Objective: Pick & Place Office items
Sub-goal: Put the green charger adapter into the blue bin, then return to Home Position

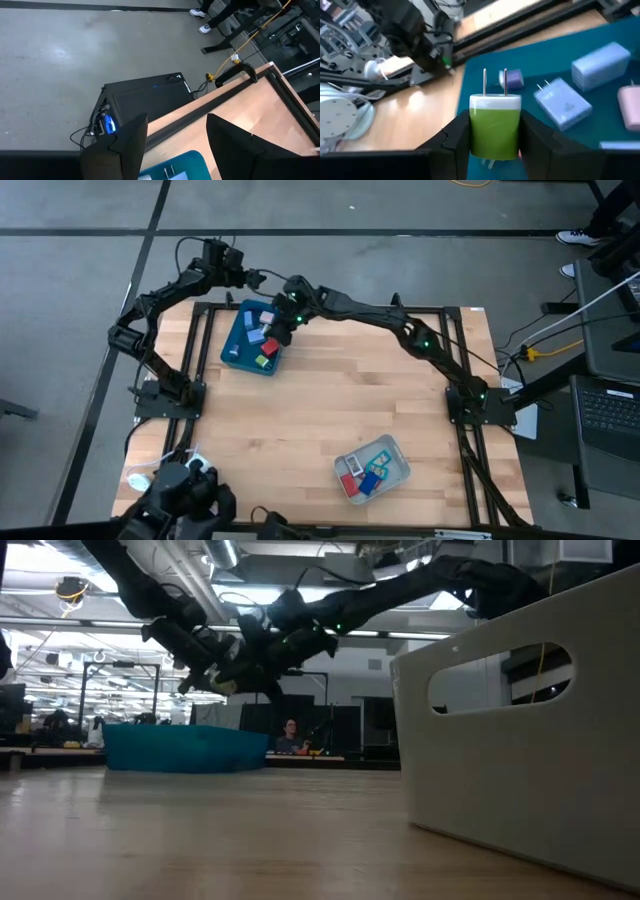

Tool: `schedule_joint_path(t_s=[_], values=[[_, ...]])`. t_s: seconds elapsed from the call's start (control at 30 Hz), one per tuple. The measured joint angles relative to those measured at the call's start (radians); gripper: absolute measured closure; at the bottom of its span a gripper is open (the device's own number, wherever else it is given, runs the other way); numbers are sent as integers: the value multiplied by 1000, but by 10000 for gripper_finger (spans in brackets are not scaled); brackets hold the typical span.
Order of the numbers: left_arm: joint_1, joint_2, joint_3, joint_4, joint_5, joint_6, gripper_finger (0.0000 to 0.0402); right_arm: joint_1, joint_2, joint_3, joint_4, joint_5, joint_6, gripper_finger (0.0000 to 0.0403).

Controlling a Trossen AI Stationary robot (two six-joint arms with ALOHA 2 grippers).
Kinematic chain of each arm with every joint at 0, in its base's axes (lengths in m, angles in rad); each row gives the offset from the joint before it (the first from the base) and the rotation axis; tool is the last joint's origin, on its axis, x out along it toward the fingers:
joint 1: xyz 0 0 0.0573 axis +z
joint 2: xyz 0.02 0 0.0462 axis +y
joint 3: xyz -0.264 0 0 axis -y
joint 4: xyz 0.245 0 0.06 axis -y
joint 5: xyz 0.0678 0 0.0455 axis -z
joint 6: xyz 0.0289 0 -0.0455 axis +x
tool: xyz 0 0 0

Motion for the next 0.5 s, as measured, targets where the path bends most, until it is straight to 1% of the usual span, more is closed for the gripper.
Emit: schedule_joint_path(t_s=[0.13,0.17,0.2,0.3,0.37,0.43,0.5], values=[[-8,0,0,-1,2,0,203,-13,21,0,62,-1,30,273],[-8,0,0,-1,2,0,203,-16,21,0,74,-1,36,263],[-8,0,0,-1,2,0,203,-19,21,0,92,9,38,240],[-8,0,0,-1,2,0,203,-29,20,0,158,61,76,139],[-8,0,0,-1,2,0,203,-40,20,0,205,74,121,85],[-8,0,0,-1,2,0,203,-51,19,0,232,75,161,59],[-8,0,0,-1,2,0,203,-59,19,0,230,76,179,54]])
